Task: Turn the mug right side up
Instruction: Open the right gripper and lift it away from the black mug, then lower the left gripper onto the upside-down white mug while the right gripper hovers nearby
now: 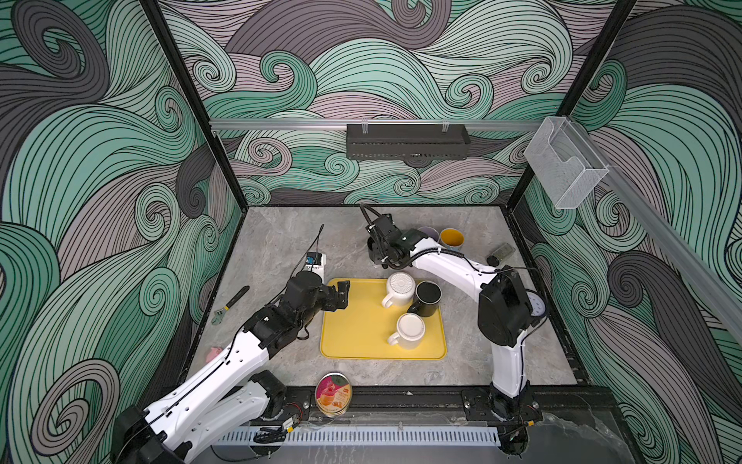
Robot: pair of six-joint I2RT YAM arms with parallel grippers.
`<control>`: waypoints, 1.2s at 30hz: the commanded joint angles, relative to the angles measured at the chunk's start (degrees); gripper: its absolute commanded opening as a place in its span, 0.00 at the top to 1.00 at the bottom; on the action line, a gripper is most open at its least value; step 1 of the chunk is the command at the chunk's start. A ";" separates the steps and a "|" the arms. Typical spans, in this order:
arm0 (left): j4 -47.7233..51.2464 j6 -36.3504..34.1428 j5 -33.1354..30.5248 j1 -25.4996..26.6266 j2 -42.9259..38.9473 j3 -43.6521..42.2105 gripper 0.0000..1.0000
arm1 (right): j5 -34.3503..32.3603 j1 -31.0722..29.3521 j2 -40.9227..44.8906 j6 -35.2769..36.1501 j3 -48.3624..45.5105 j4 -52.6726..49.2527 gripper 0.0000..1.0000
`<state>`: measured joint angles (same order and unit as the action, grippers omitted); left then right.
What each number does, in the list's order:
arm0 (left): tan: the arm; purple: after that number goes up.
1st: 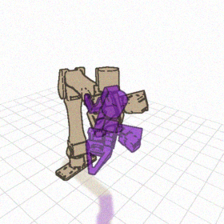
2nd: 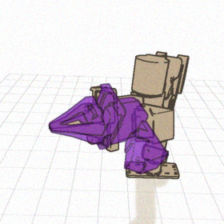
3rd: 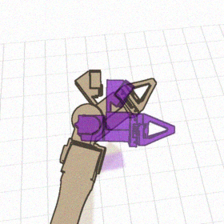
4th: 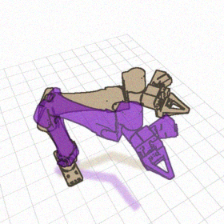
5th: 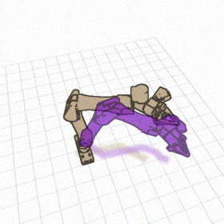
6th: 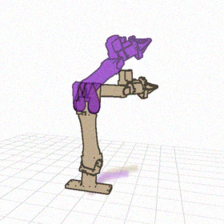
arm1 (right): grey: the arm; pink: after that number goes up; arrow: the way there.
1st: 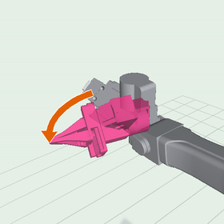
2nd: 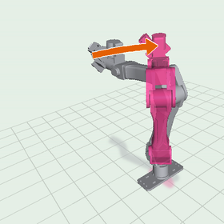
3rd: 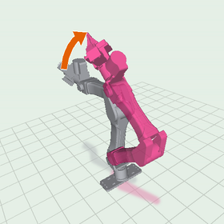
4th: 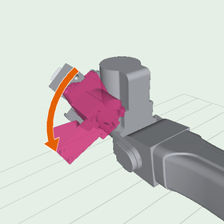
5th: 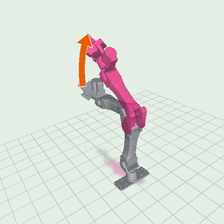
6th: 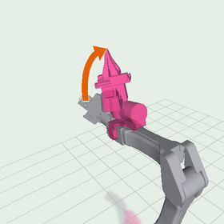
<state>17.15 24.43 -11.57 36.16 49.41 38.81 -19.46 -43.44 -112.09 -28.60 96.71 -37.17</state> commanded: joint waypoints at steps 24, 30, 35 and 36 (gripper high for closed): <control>0.74 -2.06 12.06 2.85 9.43 1.96 0.12 | 5.25 -3.87 29.69 5.93 -30.32 10.36 0.45; 0.70 -5.84 11.40 6.84 13.89 5.11 0.19 | 4.46 -3.84 32.53 5.22 -32.77 10.87 0.45; -0.62 -8.66 11.97 9.22 18.30 7.45 0.28 | 2.39 -3.71 36.68 5.68 -34.85 11.18 0.45; -1.23 -9.32 12.54 9.32 19.03 7.74 0.31 | 2.09 -3.63 37.34 5.82 -35.03 11.24 0.45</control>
<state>17.02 18.55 -0.56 44.64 66.96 44.07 -15.16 -47.09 -76.95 -23.05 62.30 -26.81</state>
